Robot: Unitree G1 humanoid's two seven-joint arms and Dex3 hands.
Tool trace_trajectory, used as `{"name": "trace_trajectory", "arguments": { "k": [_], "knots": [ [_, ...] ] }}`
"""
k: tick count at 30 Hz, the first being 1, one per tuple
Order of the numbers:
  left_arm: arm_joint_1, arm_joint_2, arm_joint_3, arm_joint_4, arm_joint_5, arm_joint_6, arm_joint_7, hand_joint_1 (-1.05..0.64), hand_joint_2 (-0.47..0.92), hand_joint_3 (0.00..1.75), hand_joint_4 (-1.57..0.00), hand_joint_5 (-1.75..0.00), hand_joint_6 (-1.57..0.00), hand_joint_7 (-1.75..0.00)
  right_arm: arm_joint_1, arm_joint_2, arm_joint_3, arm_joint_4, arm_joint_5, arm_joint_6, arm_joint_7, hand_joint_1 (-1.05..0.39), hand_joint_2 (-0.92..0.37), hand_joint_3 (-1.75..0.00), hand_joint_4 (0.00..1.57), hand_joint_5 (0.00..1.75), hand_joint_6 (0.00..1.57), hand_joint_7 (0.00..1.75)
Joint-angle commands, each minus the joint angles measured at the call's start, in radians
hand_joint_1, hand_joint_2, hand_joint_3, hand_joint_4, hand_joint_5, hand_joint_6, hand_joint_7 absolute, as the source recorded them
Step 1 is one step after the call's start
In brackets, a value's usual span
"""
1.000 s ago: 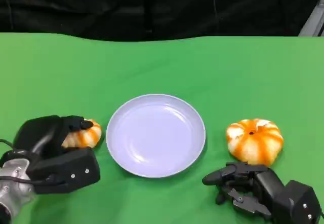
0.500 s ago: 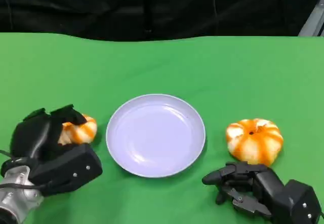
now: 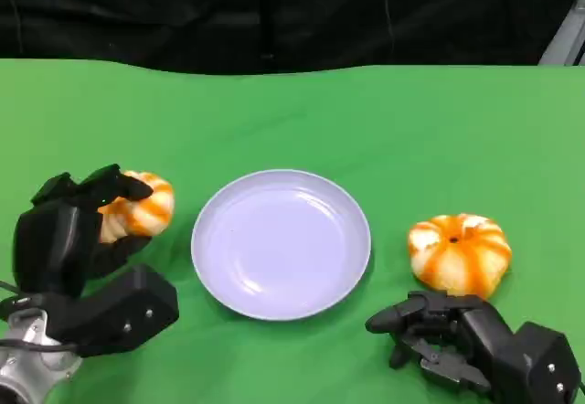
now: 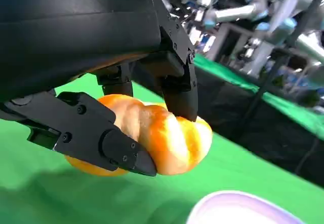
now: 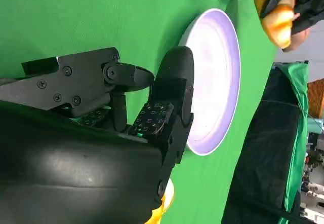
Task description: Grasp the bread from the table and place it into the plate.
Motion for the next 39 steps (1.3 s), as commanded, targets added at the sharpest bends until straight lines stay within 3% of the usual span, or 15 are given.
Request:
{"name": "trace_trajectory", "arguments": {
  "k": [1,4,7,10,14,22,39],
  "knots": [
    [0.023,0.031,0.011,-0.059,0.004,-0.062,0.022,-0.05,0.88,0.21,-0.71,-1.48,-0.84,-0.95,0.008,-0.010,-0.003,0.022,-0.007,0.017,-0.003,-0.02,-0.92,-0.43,0.79,1.27,1.01,0.54],
    [0.041,0.033,0.011,-0.112,0.015,-0.106,0.030,-0.04,0.82,0.31,-0.73,-1.44,-0.88,-0.87,0.010,-0.008,-0.002,0.016,-0.006,0.024,-0.003,-0.02,-0.92,-0.42,0.79,1.27,1.01,0.54],
    [0.059,0.028,0.013,-0.162,0.026,-0.129,0.025,-0.02,0.68,0.58,-0.77,-1.40,-0.89,-0.89,0.009,-0.008,-0.002,0.020,-0.005,0.016,-0.002,-0.02,-0.92,-0.43,0.79,1.28,1.01,0.54],
    [0.079,0.018,0.017,-0.207,0.014,-0.150,-0.019,-0.02,0.64,0.63,-0.76,-1.38,-0.90,-0.87,0.009,-0.008,-0.001,0.018,-0.007,0.020,-0.004,-0.02,-0.92,-0.43,0.79,1.28,1.01,0.54],
    [0.098,0.005,0.020,-0.253,0.009,-0.160,-0.059,-0.01,0.70,0.48,-0.78,-1.34,-0.97,-0.74,0.008,-0.009,0.000,0.019,-0.012,0.012,-0.009,-0.02,-0.92,-0.43,0.79,1.29,1.01,0.54],
    [0.094,-0.031,-0.001,-0.270,0.036,-0.186,-0.099,-0.02,0.78,0.46,-0.81,-1.23,-0.96,-0.72,0.009,-0.006,0.002,0.016,-0.018,0.021,-0.017,-0.01,-0.92,-0.42,0.78,1.30,1.01,0.55],
    [-0.005,-0.101,-0.039,-0.209,0.032,-0.189,-0.262,0.03,0.90,0.28,-0.81,-1.18,-1.00,-0.57,0.008,0.011,0.013,0.018,-0.026,0.007,-0.040,-0.02,-0.92,-0.41,0.76,1.30,1.01,0.55]
  ]
}}
